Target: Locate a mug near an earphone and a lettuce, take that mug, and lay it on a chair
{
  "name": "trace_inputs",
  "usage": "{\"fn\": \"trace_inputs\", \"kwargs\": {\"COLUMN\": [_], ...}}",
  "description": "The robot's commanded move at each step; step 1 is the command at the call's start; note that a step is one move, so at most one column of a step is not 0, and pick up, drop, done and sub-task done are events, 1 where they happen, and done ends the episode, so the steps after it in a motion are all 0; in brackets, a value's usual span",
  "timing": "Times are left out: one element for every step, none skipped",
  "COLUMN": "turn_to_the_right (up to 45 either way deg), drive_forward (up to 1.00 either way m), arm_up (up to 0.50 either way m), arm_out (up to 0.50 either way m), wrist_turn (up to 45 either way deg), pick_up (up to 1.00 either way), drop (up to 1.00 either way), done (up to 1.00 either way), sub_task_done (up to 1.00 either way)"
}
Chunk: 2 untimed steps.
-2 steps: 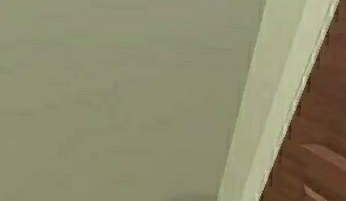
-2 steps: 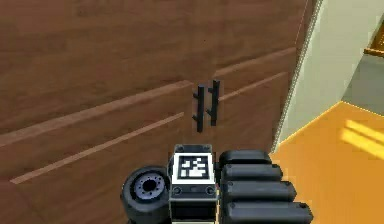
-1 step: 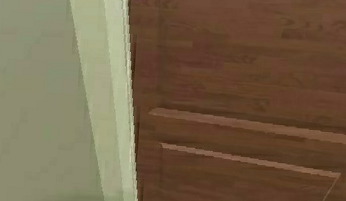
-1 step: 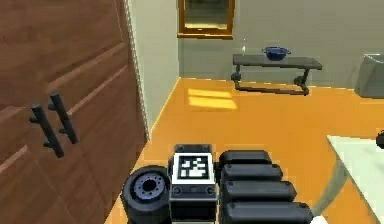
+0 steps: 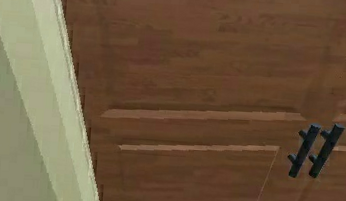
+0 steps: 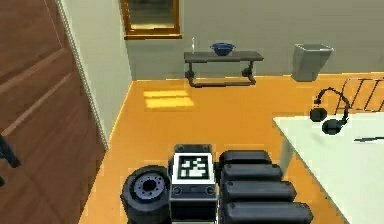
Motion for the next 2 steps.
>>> {"fn": "trace_inputs", "kwargs": {"turn_to_the_right": [3.0, -45.0], "drive_forward": [0.0, 0.0], "arm_up": [0.0, 0.0], "arm_out": [0.0, 0.0], "wrist_turn": [0.0, 0.0], "pick_up": [0.0, 0.0], "drop": [0.0, 0.0], "done": [0.0, 0.0], "sub_task_done": [0.0, 0.0]}}
